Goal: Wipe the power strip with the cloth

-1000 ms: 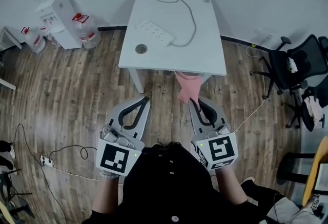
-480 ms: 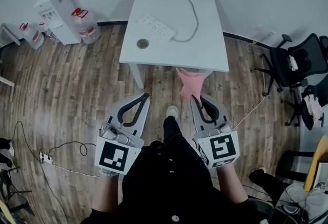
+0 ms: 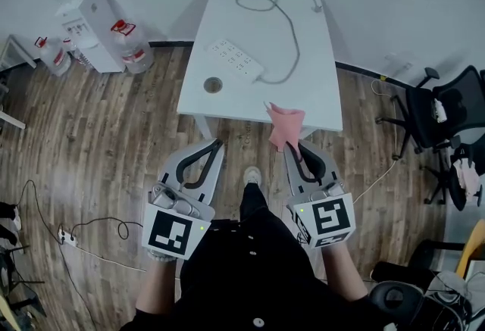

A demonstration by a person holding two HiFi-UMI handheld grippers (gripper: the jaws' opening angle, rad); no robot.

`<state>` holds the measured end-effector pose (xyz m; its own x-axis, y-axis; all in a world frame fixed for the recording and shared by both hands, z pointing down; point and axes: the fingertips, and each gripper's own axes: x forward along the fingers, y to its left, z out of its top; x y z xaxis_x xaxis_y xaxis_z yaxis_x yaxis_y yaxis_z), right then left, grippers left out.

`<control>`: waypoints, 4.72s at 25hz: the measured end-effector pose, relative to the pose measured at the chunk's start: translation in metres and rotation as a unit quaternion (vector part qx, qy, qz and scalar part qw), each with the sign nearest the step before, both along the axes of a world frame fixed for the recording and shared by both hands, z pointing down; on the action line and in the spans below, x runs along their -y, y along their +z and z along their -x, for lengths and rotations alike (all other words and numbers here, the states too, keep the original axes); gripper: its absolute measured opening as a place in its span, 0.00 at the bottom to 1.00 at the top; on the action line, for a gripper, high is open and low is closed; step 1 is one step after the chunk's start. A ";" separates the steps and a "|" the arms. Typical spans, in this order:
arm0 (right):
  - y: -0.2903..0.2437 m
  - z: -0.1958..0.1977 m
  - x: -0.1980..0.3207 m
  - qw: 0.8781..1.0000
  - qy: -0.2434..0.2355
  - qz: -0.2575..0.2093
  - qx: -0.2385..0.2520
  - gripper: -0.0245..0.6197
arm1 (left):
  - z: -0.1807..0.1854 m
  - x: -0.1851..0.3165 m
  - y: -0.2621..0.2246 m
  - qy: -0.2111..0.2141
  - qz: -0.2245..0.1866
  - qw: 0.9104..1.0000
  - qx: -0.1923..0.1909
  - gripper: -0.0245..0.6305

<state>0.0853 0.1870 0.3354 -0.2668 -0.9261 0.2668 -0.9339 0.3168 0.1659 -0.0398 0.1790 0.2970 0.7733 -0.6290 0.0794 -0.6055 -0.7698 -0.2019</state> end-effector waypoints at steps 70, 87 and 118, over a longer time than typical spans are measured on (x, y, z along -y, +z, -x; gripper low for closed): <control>0.003 -0.063 0.332 0.996 -0.088 0.029 -0.012 0.11 | -0.061 0.303 -0.004 -0.083 0.019 0.996 0.004 0.06; 0.024 -0.044 0.378 0.991 -0.115 0.040 -0.059 0.11 | -0.033 0.315 0.010 -0.113 0.034 0.993 0.003 0.06; 0.140 0.026 0.490 0.931 -0.234 0.109 -0.257 0.11 | 0.030 0.309 0.026 -0.182 0.036 0.983 0.012 0.06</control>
<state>0.0591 -0.3032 0.4752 -0.4132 -0.6492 0.6386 -0.4990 0.7480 0.4375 -0.0699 -0.1298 0.3227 0.4953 -0.8558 0.1493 -0.8394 -0.5157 -0.1715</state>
